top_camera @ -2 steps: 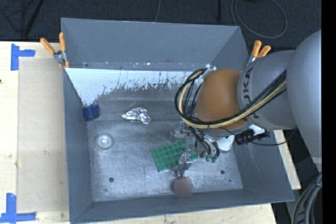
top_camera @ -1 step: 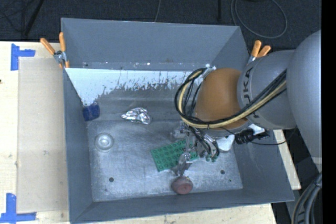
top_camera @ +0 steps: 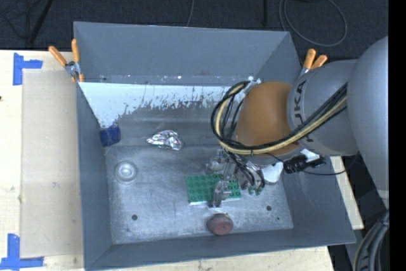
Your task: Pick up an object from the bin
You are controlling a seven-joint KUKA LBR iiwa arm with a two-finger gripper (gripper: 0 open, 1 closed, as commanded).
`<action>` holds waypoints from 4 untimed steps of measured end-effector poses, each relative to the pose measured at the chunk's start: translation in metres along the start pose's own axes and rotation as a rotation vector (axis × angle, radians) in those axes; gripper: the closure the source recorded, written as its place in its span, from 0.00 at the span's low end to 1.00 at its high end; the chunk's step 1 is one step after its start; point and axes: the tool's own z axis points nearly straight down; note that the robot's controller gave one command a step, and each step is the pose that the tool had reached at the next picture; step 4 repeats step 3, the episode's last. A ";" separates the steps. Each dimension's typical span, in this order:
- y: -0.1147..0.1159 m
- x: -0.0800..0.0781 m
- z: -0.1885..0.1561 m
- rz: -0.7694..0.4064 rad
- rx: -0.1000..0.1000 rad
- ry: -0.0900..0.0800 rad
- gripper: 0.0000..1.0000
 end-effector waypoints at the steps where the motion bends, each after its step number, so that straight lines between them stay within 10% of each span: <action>1: 0.000 0.000 -0.027 -0.004 0.001 0.002 1.00; 4: 0.000 0.000 -0.037 -0.009 0.002 0.003 1.00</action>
Offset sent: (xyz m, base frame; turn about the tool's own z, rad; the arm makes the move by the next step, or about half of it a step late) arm 0.0000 0.0000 0.0261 0.0000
